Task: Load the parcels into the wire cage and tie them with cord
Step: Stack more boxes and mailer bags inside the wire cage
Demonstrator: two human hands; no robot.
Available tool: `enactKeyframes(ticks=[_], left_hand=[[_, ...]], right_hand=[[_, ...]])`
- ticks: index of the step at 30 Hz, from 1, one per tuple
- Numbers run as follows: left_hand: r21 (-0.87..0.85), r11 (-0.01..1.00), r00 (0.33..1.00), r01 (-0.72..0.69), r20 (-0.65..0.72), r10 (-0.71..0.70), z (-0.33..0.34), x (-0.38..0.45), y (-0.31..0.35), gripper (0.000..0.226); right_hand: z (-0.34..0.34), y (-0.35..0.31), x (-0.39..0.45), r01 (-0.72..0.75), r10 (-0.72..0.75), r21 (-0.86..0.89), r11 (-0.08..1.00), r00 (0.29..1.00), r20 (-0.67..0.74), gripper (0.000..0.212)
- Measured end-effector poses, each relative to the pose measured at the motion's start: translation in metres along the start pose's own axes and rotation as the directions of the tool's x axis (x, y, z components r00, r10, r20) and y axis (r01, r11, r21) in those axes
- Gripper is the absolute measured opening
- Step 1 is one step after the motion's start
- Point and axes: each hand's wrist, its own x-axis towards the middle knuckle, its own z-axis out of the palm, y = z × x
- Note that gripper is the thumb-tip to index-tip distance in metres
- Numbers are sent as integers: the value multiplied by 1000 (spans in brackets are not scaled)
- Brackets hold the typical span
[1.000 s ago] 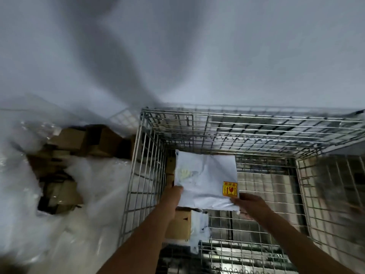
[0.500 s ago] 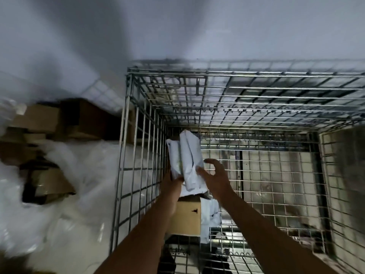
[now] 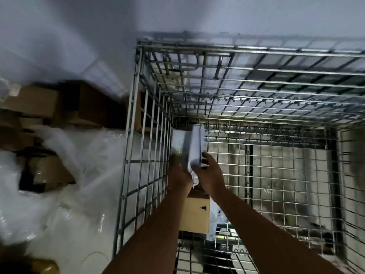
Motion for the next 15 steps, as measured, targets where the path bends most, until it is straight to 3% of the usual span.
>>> enactKeyframes(ticks=[2,5,10,15], left_hand=[[-108,993,998,-43,-45,38,5,-8,-4,34],[-90,996,989,-6,-146,-7,0,-17,-5,35],[-7,983,956,-182,-235,175,-8,-29,0,36],[38,996,973,-86,-211,92,-7,-28,7,44]], right_hand=[[15,6,-1,18,-19,-82,996,1000,-16,60],[26,6,-7,69,-72,-161,985,997,-11,64],[21,4,-17,115,-138,-236,965,987,-83,67],[13,6,-20,20,-38,-172,985,994,-107,86]])
